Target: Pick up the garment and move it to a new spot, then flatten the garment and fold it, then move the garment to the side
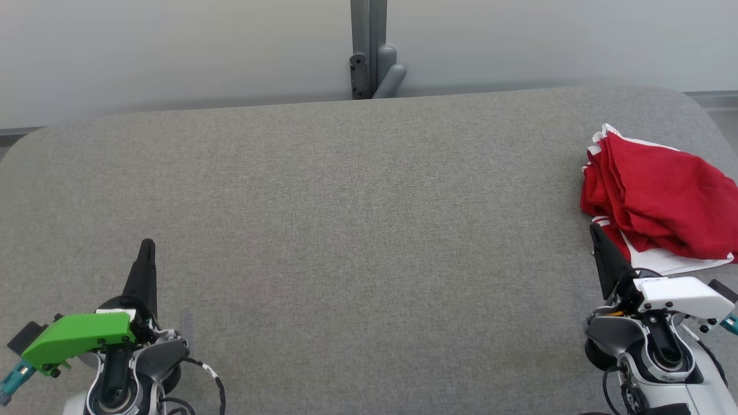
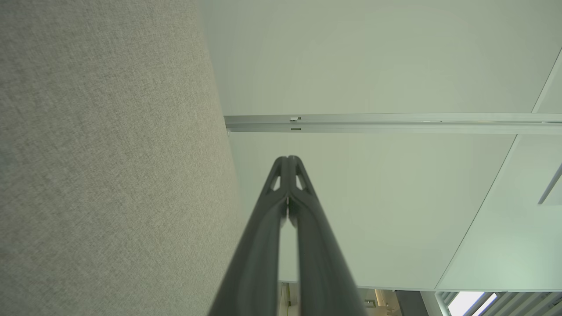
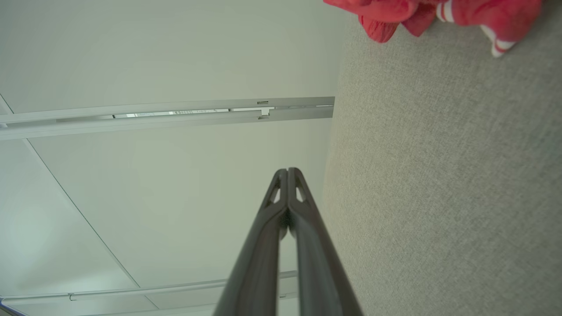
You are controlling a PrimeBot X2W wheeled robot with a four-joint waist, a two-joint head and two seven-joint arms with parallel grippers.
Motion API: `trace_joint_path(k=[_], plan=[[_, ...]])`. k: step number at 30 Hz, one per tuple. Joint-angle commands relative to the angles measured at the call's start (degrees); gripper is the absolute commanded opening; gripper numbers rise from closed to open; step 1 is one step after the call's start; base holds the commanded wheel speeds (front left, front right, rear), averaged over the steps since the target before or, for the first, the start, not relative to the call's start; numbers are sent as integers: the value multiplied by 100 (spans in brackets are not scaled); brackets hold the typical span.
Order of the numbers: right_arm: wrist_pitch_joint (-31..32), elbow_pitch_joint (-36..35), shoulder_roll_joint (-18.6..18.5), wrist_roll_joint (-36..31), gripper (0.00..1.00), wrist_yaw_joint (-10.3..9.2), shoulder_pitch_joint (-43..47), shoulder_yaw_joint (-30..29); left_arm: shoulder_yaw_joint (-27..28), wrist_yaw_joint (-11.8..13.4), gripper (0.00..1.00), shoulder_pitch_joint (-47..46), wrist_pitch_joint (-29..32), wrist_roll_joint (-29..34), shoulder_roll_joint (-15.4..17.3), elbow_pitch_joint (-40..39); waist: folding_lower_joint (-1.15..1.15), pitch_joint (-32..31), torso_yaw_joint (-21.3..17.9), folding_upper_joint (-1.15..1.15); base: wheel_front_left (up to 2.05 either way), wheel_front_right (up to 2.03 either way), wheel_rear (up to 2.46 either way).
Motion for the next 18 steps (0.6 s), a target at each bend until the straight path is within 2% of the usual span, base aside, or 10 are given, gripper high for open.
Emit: trace_joint_path(k=[1, 18], plan=[[-40, -18, -36, 20, 0, 2, 13, 3, 1, -21, 0, -66, 11, -9, 37, -3, 0, 0, 0, 0, 0, 0, 0], [-64, -20, -62, 59, 0, 2, 19, 46, 1, -21, 0, -66, 11, -8, 37, -3, 0, 0, 0, 0, 0, 0, 0]])
